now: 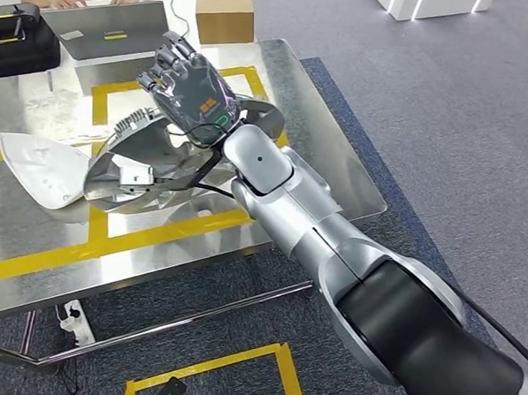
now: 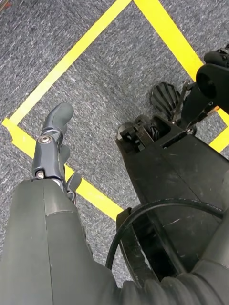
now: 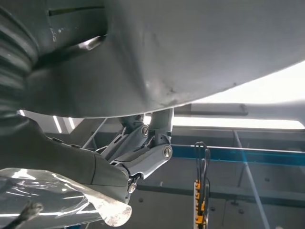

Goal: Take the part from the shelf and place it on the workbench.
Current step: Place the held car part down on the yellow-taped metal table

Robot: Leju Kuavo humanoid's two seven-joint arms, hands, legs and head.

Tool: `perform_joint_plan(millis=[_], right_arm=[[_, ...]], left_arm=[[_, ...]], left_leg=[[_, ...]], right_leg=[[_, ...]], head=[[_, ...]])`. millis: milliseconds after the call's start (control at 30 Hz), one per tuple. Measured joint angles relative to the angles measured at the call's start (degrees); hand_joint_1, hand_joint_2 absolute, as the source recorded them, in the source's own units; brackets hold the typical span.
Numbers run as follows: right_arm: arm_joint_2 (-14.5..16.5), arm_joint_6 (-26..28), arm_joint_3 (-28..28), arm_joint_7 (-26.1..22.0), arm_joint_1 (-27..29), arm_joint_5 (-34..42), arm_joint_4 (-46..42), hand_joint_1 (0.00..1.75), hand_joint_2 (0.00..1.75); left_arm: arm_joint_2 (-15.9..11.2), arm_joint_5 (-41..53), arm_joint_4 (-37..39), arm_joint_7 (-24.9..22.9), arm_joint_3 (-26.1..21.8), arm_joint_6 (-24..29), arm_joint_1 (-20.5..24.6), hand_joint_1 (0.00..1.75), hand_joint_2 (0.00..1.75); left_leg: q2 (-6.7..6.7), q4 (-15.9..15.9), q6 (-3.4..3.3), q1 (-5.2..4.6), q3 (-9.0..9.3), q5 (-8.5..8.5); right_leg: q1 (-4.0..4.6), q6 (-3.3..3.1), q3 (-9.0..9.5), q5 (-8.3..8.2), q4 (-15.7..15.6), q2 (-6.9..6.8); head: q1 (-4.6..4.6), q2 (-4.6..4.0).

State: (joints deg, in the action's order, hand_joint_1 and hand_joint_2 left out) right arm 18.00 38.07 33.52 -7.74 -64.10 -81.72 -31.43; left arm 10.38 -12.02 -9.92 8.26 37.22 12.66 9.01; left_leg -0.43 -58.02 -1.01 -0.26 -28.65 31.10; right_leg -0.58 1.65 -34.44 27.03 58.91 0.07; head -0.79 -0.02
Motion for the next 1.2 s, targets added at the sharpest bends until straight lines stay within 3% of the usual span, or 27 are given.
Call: perform_joint_plan(millis=[167, 500, 733, 833, 967, 1033, 1167, 1200], right_arm=[[0.25, -1.26, -0.03, 0.50, -0.40, -0.03, 0.98, 1.75, 1.75], [0.96, -12.66, 0.03, 5.00, -3.03, -1.77, 6.32, 1.75, 1.75], [1.38, -28.19, 0.43, 3.77, -3.99, -1.89, 9.71, 1.75, 1.75], [1.36, -26.27, 0.85, 3.97, -2.82, -2.20, 10.31, 1.75, 1.75], [1.36, -19.88, 1.46, 5.32, -2.55, -2.89, 10.67, 0.00, 0.00], [1.36, -17.78, 1.66, 5.91, -2.48, -3.09, 10.74, 0.00, 0.00], [1.36, -15.74, 1.99, 6.60, -2.47, -3.30, 10.75, 0.00, 0.00], [1.36, -15.51, 2.07, 6.66, -2.46, -3.32, 10.75, 0.00, 0.00]], left_arm=[[0.00, -0.05, 0.00, 0.05, 0.00, 0.04, 0.00, 0.00, 1.75], [0.00, -0.66, 0.00, 0.37, 0.00, 0.55, -0.01, 0.00, 1.75], [0.00, -0.86, 0.00, 0.98, -0.01, 0.57, -0.07, 0.00, 1.75], [-0.01, -0.86, 0.00, 1.12, -0.02, 0.57, -0.32, 0.00, 1.75], [0.00, -0.81, 0.00, 1.45, 0.00, 0.64, -0.43, 0.00, 1.75], [0.00, -0.70, 0.00, 1.63, 0.02, 0.73, -0.44, 0.00, 1.75], [0.00, -0.62, 0.00, 2.09, 0.07, 1.16, -0.42, 0.00, 0.00], [0.00, -0.64, 0.00, 2.15, 0.07, 1.25, -0.43, 0.00, 0.00]], left_leg=[[0.00, 0.00, 0.00, 0.00, -0.01, 0.00], [0.00, 0.01, 0.00, -0.02, 0.13, 0.00], [0.01, 0.04, 0.07, 0.01, 0.32, -0.01], [0.01, 0.03, 0.11, 0.02, 0.15, -0.12], [0.02, 0.03, 0.13, 0.02, 0.11, -0.12], [0.02, 0.04, 0.13, 0.02, 0.10, -0.10], [0.02, 0.05, 0.10, 0.02, 0.08, -0.03], [0.02, 0.05, 0.10, 0.02, 0.08, -0.02]], right_leg=[[-0.01, 0.00, 0.00, 0.00, 0.00, 0.00], [-0.02, 0.01, 0.11, -0.01, -0.04, 0.01], [0.03, 0.00, 0.37, -0.03, -0.07, -0.02], [0.02, 0.01, 0.14, -0.17, -0.05, 0.02], [0.03, -0.01, 0.08, -0.14, -0.05, 0.03], [0.03, -0.02, 0.07, -0.10, -0.05, 0.04], [0.03, -0.03, 0.04, -0.03, -0.05, 0.05], [0.02, -0.03, 0.04, -0.03, -0.06, 0.05]], head=[[-0.01, 0.00], [-0.01, 0.00], [-0.01, 0.00], [0.00, 0.00], [0.00, 0.00], [0.01, 0.00], [-0.01, 0.00], [0.00, 0.00]])
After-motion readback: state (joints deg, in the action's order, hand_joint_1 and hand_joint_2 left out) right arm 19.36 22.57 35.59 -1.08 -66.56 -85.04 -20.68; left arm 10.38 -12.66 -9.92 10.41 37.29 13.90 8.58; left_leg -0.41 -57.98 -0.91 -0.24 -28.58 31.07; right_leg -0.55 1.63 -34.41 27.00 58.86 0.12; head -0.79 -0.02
